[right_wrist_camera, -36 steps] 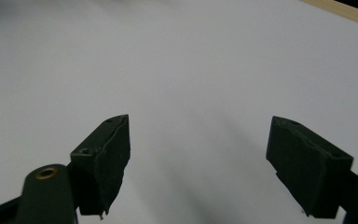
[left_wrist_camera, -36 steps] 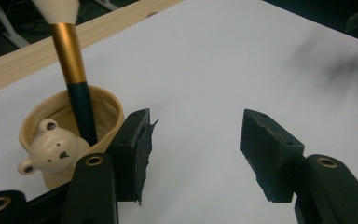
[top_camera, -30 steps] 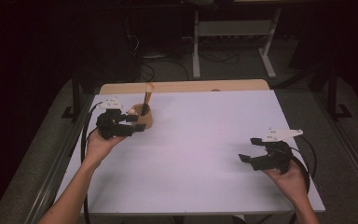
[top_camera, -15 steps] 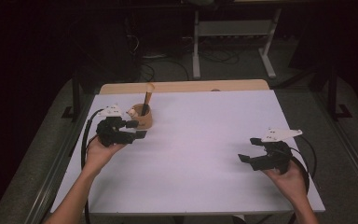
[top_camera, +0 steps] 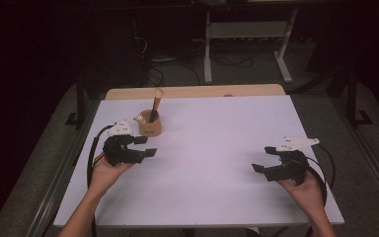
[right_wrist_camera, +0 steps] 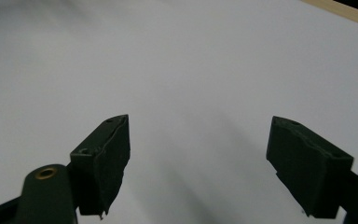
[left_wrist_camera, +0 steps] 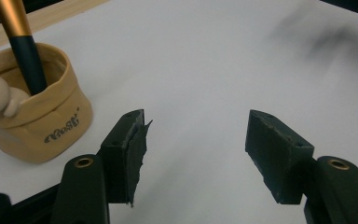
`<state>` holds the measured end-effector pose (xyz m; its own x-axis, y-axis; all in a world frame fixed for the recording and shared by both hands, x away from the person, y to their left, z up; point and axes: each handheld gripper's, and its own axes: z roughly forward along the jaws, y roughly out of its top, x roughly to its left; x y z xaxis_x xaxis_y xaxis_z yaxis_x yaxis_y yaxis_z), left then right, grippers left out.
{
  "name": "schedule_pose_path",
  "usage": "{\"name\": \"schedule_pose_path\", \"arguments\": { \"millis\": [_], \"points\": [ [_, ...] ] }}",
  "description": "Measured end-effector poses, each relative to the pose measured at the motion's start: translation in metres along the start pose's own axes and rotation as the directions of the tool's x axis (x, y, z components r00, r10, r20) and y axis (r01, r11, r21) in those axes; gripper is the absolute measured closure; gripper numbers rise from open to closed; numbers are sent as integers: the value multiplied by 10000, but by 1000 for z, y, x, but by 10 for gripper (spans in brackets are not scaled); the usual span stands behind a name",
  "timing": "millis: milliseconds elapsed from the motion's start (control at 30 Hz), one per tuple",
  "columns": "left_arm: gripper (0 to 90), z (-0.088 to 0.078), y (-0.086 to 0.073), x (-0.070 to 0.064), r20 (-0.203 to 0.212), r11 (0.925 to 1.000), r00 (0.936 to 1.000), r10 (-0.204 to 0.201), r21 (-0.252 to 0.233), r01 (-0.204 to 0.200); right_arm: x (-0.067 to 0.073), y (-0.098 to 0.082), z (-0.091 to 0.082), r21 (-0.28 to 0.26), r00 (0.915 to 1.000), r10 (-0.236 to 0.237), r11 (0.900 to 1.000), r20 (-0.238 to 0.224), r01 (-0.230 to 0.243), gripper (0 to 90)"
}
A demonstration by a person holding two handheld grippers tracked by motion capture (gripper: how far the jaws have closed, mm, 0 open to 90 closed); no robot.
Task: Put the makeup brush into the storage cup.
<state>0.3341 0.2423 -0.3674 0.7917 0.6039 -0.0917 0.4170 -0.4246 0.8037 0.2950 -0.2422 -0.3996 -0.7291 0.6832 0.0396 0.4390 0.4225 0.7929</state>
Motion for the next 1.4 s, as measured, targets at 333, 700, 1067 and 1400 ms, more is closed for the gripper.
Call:
{"name": "schedule_pose_path", "arguments": {
  "millis": [333, 700, 1067, 1400],
  "points": [
    [359, 0, -11, -13, 9, 10000, 10000, 25, -87, -25, -1, -3, -1, -24, 10000, 89, 10000, 36, -89, 205],
    [341, -3, -28, -24, -57, 10000, 10000, -12, -60, 12, -2, -6, 0, -24, 9999, 132, 9999, 78, -132, 203],
    [323, -3, -41, -34, -142, 10000, 9999, 92, 24, -92, -2, -8, 2, 23, 9999, 143, 9999, 70, -144, 202],
    [302, -6, -52, -40, -245, 9999, 9997, 60, 113, -57, 0, -9, 3, -28, 9999, 113, 9999, 76, -113, 202]
  ]
}}
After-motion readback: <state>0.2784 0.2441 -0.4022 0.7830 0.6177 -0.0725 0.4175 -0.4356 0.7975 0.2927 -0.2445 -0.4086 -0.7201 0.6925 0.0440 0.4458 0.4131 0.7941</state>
